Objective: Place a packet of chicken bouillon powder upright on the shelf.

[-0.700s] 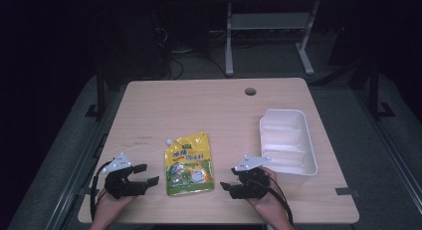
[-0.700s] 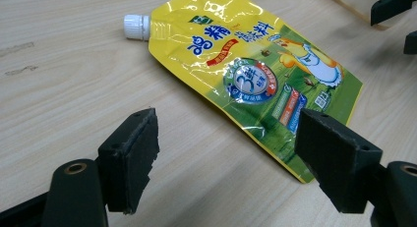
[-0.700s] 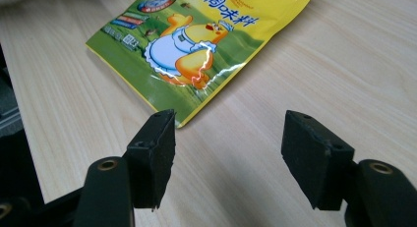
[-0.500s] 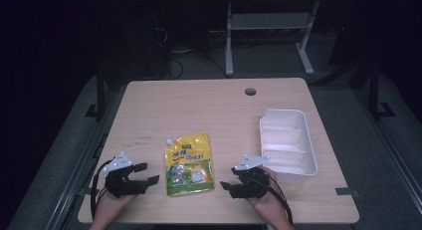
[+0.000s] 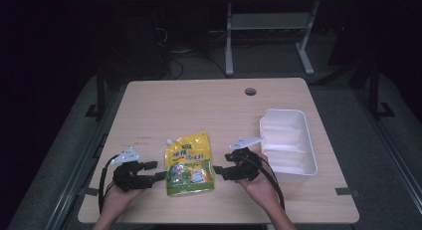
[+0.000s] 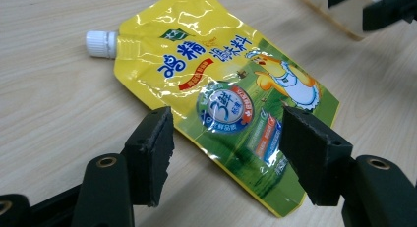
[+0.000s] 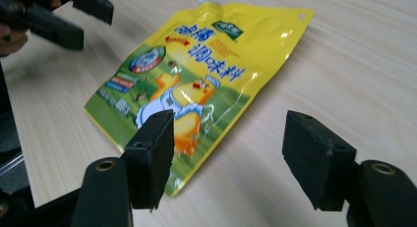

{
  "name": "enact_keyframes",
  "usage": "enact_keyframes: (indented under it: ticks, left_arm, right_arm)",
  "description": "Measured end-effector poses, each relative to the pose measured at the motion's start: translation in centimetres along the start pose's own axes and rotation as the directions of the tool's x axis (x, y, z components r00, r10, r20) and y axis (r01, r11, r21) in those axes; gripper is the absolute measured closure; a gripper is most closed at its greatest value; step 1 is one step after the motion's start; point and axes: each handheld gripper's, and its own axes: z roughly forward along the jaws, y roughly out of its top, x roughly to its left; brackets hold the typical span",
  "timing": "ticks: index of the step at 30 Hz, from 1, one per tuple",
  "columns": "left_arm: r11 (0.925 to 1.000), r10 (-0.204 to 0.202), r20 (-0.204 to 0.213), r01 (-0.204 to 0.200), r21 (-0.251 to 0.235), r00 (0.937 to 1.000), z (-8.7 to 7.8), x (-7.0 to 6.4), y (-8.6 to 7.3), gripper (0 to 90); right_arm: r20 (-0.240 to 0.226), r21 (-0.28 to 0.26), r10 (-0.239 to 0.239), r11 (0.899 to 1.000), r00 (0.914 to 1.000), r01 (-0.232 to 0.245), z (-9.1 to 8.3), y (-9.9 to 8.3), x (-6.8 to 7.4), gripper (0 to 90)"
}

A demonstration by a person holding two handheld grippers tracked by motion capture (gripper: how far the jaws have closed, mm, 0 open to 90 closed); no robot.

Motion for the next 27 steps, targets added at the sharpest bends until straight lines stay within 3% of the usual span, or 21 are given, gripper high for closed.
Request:
enact_keyframes:
  ticks: [5,19,23,24,27]
  left_arm:
    - [0.9999,0.0,0.008,0.0,0.014,1.0,0.7,-0.2,0.4,40.0]
    - [0.9982,0.01,-0.008,-0.009,0.059,0.9999,2.2,0.0,1.2,63.5]
    - [0.9962,0.022,0.001,-0.022,0.085,0.9998,3.0,0.0,1.5,67.6]
    - [0.9947,0.028,0.003,-0.028,0.099,0.9996,3.3,0.0,1.4,69.6]
    - [0.9931,0.041,-0.001,-0.04,0.11,0.9992,3.3,-0.1,1.4,72.9]
  right_arm:
    - [0.011,0.018,0.014,1.0,0.9998,-0.014,0.7,2.2,-0.3,35.3]
    - [0.025,0.084,0.012,0.996,0.9996,-0.014,4.0,8.0,-1.1,34.5]
    - [0.055,0.096,0.013,0.995,0.9984,-0.019,5.2,9.3,-2.0,34.8]
    - [0.043,0.109,0.048,0.993,0.9979,-0.053,5.6,9.8,-2.7,34.8]
    - [0.061,0.126,0.07,0.989,0.9957,-0.077,6.3,10.6,-3.5,34.7]
